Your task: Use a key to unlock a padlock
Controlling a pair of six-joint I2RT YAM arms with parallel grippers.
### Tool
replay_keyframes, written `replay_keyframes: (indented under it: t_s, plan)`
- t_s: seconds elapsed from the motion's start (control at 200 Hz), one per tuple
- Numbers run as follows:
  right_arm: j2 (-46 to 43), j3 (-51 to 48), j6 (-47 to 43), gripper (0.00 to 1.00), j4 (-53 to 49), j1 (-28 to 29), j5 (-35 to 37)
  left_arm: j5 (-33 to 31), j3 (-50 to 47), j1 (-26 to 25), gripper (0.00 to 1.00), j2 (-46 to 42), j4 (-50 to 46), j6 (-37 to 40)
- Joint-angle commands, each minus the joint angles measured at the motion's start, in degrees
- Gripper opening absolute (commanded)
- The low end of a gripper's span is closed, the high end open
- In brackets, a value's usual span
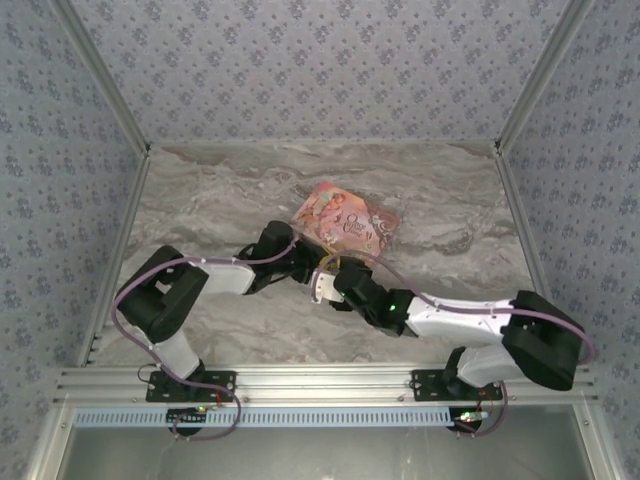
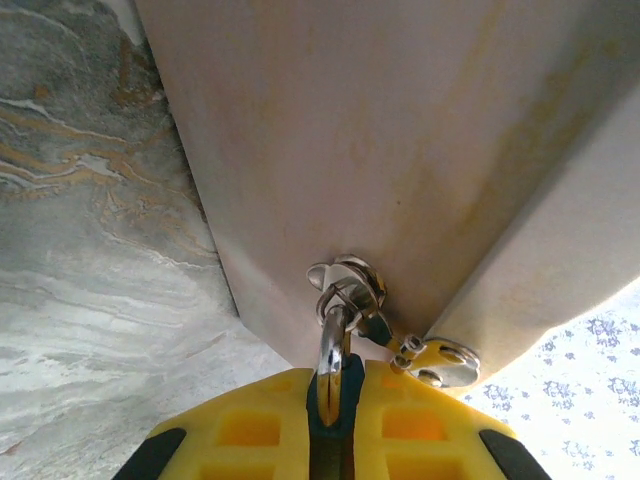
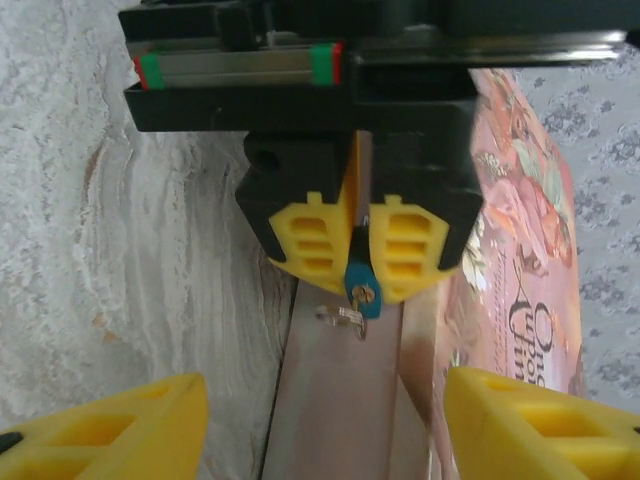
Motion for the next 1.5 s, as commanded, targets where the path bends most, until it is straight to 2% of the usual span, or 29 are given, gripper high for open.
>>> replay_keyframes:
  t_s: [0.0, 0.095, 0.145, 0.285, 0.33, 0.605, 0.859, 1.079, 1.304, 1.499]
  plan:
    - [2.0, 1.1, -4.6, 0.59, 6.6, -0.7, 2.0, 1.6, 1.8, -0.3, 0.0, -2.2, 0.6, -1.1]
    - [3.2, 0.9, -4.4, 0.57, 7.6, -1.5, 1.1, 1.6, 1.6, -0.4, 0.0, -2.2, 0.5, -1.1]
    - [3.5, 0.8, -4.5, 0.53, 8.3, -2.1, 0.1, 1.8, 1.6, -0.5, 0.0, -2.0, 0.6, -1.3]
    - [3.3, 0.1, -4.3, 0.52, 9.7, -4.4, -2.1, 2.0, 1.7, -0.7, 0.0, -1.5, 1.3, -1.5]
    - [3.4, 0.1, -4.2, 0.48, 9.7, -4.9, -2.8, 2.0, 1.8, -0.7, 0.0, -1.3, 1.5, -1.6]
    - [5.7, 0.5, -3.1, 0.42, 12.5, -5.8, -4.3, 2.3, 1.7, -1.1, 0.0, -0.4, 2.6, -2.3]
    - [7.1, 0.6, -1.7, 0.23, 13.5, -6.2, -4.5, 2.6, 1.6, -1.2, 0.0, 0.4, 3.5, -2.8]
    - [7.0, 0.7, -0.9, 0.0, 12.8, -6.6, -2.9, 2.7, 1.5, -1.2, 0.0, 0.4, 3.8, -3.0]
    - [5.0, -0.1, 3.6, 0.0, 13.1, -7.4, -5.0, 2.7, 1.5, -1.2, 0.0, 0.3, 3.9, -3.0]
    - [2.7, -1.0, 12.7, 0.0, 14.2, -9.3, -9.6, 2.8, 1.4, -1.2, 0.0, 0.1, 4.2, -3.0]
